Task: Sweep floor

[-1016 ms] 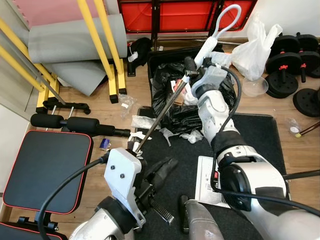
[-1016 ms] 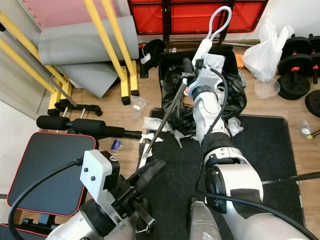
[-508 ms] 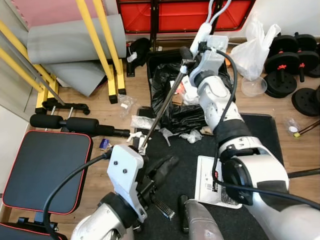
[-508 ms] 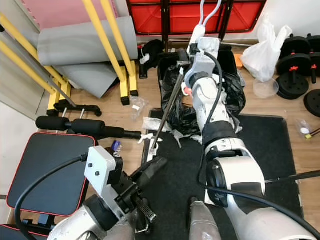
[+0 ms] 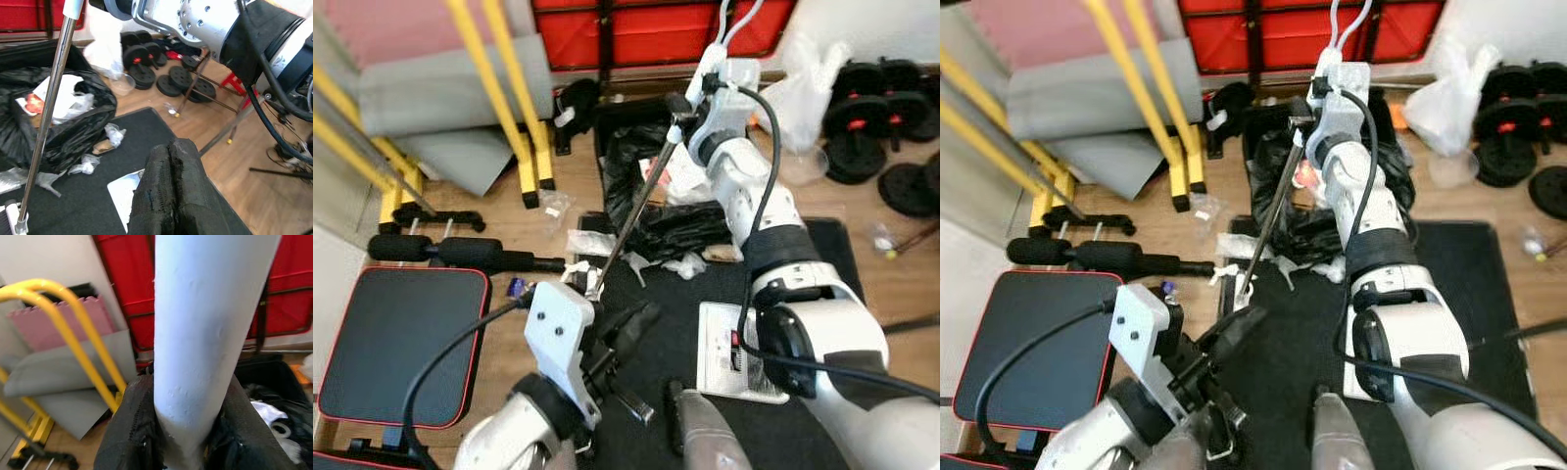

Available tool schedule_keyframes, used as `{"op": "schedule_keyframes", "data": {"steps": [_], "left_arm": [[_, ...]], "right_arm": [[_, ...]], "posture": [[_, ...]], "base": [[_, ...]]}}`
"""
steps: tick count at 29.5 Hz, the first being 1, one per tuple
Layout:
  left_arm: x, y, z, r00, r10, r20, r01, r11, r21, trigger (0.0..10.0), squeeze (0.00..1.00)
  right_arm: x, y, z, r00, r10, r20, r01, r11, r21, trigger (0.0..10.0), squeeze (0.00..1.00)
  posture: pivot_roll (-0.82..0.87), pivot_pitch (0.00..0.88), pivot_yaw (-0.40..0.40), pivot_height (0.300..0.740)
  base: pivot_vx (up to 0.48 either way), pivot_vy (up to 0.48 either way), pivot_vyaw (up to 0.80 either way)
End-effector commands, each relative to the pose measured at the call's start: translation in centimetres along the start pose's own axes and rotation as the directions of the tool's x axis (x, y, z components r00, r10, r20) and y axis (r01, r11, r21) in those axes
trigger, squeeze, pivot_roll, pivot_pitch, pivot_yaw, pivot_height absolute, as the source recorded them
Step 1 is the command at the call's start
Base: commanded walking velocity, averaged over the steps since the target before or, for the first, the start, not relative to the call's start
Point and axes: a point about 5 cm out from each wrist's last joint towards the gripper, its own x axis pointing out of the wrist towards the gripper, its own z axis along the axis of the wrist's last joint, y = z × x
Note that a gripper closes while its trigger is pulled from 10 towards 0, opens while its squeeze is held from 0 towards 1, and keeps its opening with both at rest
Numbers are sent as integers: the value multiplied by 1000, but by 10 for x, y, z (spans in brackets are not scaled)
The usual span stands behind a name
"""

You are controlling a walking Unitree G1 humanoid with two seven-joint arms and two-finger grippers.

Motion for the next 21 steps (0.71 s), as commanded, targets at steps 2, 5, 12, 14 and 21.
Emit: {"op": "schedule_keyframes", "data": {"steps": [2,5,12,14,21], "left_arm": [[-2,1,-5,1000,-6,-19,5,1000,-19,10000,0],[-1,1,-6,1000,-6,-19,6,1000,-18,10000,0],[0,3,-7,1000,-6,-16,6,1000,-13,10000,0],[0,3,-7,1000,-6,-15,6,1000,-12,10000,0],[1,4,-7,1000,-6,-13,6,1000,-11,10000,0]], "right_arm": [[-2,0,11,1000,6,27,-5,1000,-31,10000,0],[-2,2,14,999,19,35,-19,1000,-25,10000,0],[-5,15,25,996,85,37,-85,996,-8,10000,0],[-5,17,26,995,96,32,-96,995,-3,10000,0],[-6,20,26,994,110,-20,-109,994,22,10000,0]], "posture": [[-45,290,-28,740],[-45,289,-28,740],[-48,277,-28,740],[-48,276,-29,740],[-53,272,-30,740]], "base": [[0,0,-800],[0,0,-800],[0,0,-800],[0,0,-800],[0,0,-800]]}}
